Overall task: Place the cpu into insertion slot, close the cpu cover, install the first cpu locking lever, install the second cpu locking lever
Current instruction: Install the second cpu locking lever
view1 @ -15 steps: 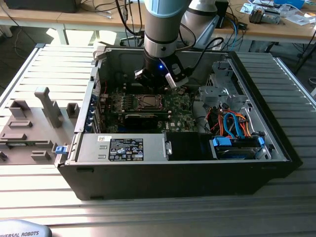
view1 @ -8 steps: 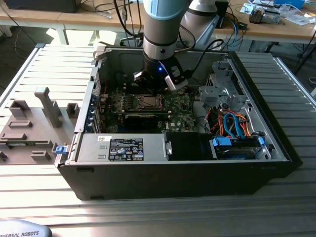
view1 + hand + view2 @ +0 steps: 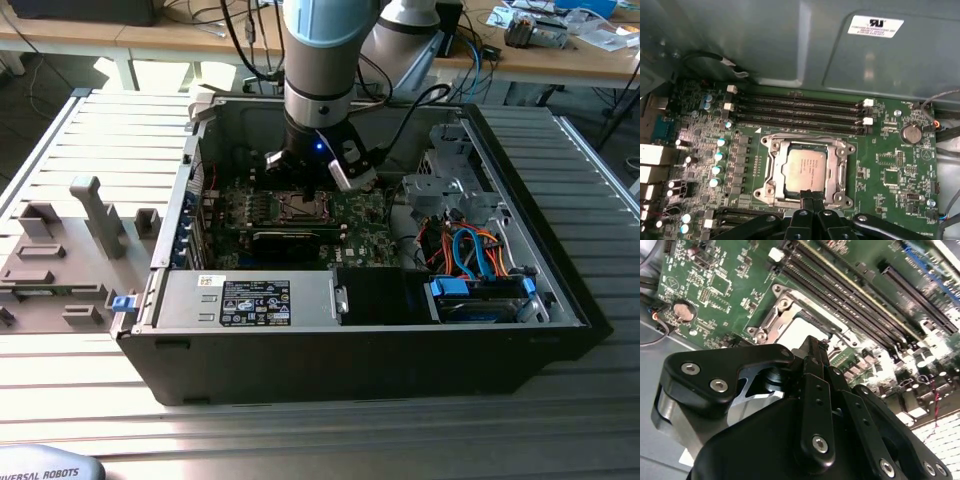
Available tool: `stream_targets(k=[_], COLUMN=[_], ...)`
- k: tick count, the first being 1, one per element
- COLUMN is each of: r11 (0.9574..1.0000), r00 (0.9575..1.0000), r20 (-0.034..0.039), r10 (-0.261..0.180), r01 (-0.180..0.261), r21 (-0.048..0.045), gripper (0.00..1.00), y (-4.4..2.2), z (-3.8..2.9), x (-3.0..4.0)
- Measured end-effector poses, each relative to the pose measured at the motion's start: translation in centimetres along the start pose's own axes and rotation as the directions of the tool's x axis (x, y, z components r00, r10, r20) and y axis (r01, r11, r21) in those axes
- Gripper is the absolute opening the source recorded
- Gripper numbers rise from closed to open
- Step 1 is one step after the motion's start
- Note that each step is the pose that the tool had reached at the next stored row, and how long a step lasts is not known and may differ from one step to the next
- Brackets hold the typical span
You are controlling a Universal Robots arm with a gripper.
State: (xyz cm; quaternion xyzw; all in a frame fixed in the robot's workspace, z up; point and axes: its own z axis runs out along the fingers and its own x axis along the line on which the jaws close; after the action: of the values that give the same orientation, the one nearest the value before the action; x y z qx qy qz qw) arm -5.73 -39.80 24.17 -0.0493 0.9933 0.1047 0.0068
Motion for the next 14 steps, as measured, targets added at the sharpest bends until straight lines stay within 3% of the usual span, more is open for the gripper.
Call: stream_targets(k=[8, 9, 14], r11=[1.0, 1.0, 1.0], r00=[1.0, 1.0, 1.0], r20=[0.0001, 0.0, 0.0], r10=[0.0, 0.0, 0.0], r01=[0.0, 0.0, 0.0], r21=[0.0, 0.0001, 0.0001], gripper=[0.11, 0.11, 0.11], y=[-1.97, -2.17, -2.18], z=[-0.1, -0.03, 0.63], x=[1.51, 2.12, 3.48])
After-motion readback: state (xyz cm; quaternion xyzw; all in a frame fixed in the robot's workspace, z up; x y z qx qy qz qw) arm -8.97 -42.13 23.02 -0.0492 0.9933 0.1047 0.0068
